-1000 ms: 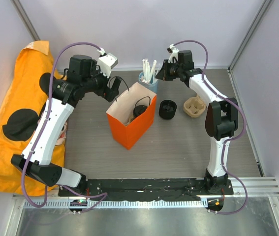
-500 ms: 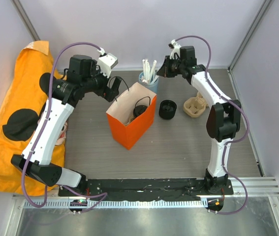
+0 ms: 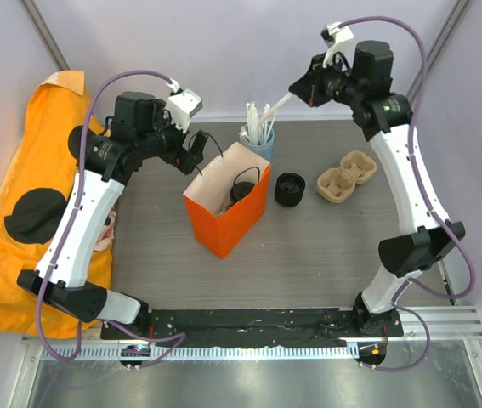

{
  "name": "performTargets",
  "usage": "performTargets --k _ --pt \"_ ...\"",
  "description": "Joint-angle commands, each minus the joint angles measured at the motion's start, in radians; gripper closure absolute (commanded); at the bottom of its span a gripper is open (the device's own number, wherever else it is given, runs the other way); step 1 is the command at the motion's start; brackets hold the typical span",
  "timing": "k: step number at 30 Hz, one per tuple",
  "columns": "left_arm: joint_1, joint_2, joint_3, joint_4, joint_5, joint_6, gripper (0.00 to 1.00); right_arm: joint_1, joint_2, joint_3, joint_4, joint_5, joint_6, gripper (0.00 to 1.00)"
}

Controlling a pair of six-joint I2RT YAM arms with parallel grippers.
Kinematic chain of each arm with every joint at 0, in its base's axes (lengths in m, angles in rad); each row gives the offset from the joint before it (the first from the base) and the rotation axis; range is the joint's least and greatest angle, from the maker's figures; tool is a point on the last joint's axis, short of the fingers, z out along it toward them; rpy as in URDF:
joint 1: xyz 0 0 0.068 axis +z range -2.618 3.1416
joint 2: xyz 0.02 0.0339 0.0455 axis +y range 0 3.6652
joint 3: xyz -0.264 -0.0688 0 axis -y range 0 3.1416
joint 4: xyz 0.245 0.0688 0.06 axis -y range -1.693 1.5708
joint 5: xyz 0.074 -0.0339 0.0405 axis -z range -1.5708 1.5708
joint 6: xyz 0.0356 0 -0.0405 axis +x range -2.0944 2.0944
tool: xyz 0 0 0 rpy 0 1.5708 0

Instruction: Pack the takeout coffee

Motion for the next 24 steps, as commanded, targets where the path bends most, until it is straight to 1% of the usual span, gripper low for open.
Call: performTargets --k 1,4,7,8,11,12,17,20,24 --pt "0.005 -0.034 0.067 -0.013 -0.009 0.053 0.00 0.015 -0.096 0.085 -0.121 0.001 -0.115 0.99" --pt "0.007 -0.040 0.091 -0.019 -0.046 0.079 0.00 0.055 -0.134 0.110 -0.184 0.018 -0.181 0.99" --pt "0.007 -0.049 0.114 -0.027 -0.097 0.110 0.00 0.130 -0.162 0.125 -0.242 0.078 -0.244 0.99" --pt "0.011 -0.051 0.120 -0.025 -0.108 0.122 0.00 0.158 -0.180 0.124 -0.259 0.113 -0.254 0.99" --pt "0.019 -0.066 0.134 -0.030 -0.135 0.146 0.00 0.250 -0.187 0.144 -0.311 0.145 -0.281 0.99" --pt "0.025 -0.071 0.136 -0.028 -0.147 0.153 0.00 0.305 -0.185 0.154 -0.324 0.176 -0.285 0.99" --pt "0.065 -0.102 0.110 -0.007 -0.195 0.174 0.00 0.452 -0.174 0.219 -0.374 0.271 -0.322 0.99" --pt "0.092 -0.126 0.072 0.018 -0.264 0.174 0.00 0.512 -0.168 0.208 -0.379 0.297 -0.336 0.99" --pt "0.128 -0.152 0.035 0.033 -0.283 0.169 0.00 0.609 -0.144 0.143 -0.371 0.363 -0.365 0.99"
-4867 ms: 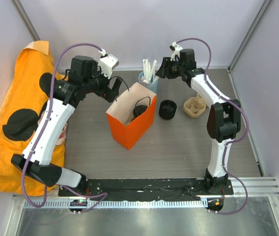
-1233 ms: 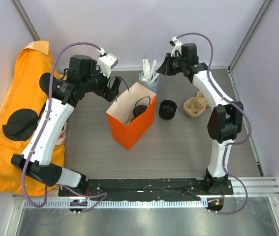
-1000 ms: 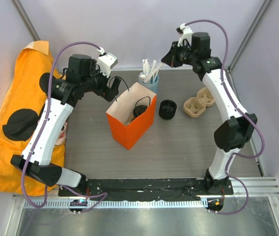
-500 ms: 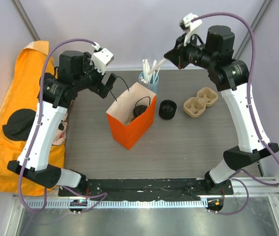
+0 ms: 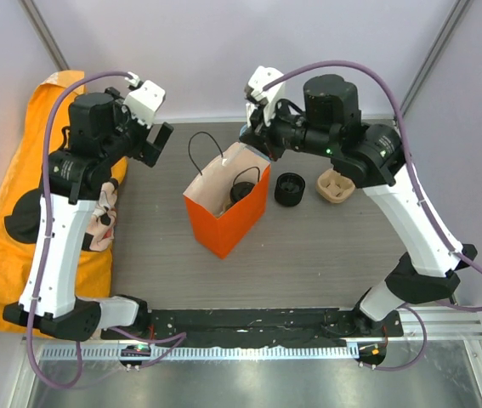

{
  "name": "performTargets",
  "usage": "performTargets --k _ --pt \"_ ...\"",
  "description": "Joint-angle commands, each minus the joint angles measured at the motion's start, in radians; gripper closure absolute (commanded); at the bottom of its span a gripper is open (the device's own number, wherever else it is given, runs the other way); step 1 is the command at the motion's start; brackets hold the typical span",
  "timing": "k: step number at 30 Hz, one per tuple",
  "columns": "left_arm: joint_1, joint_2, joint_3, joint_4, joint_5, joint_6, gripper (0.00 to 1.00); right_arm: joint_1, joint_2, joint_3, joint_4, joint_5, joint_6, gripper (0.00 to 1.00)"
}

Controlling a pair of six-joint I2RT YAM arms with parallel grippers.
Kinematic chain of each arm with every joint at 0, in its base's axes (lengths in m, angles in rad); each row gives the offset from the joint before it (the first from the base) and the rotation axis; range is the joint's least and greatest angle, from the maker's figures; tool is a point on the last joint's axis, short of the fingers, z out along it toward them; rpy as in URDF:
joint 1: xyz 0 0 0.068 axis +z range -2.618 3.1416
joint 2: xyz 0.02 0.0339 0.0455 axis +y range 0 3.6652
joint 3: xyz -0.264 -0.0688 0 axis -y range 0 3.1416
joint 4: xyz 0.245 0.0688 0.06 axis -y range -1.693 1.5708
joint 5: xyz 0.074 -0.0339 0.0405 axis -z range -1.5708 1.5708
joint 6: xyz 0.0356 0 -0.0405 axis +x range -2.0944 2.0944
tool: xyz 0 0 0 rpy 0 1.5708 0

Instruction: Pack the takeout coffee

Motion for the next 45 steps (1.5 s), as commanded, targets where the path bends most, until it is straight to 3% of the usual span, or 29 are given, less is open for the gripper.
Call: performTargets --k 1,8,12,23,45 --pt "0.045 -0.040 -0.038 0.052 -0.059 0.006 0.00 0.112 0.025 -0.046 0.000 0.155 -0.058 0.99" --pt "0.083 -0.074 -0.070 0.056 -0.019 -0.026 0.00 0.247 0.123 -0.097 0.043 0.403 -0.139 0.99" --pt "0.092 -0.083 -0.080 0.052 -0.003 -0.031 0.00 0.267 0.183 -0.075 0.047 0.457 -0.162 0.99" --pt "0.094 -0.103 -0.104 0.050 0.013 -0.046 0.00 0.281 0.207 -0.219 0.118 0.433 -0.167 0.98" --pt "0.101 -0.123 -0.127 0.045 0.018 -0.062 0.00 0.301 0.276 -0.195 0.083 0.419 -0.155 0.92"
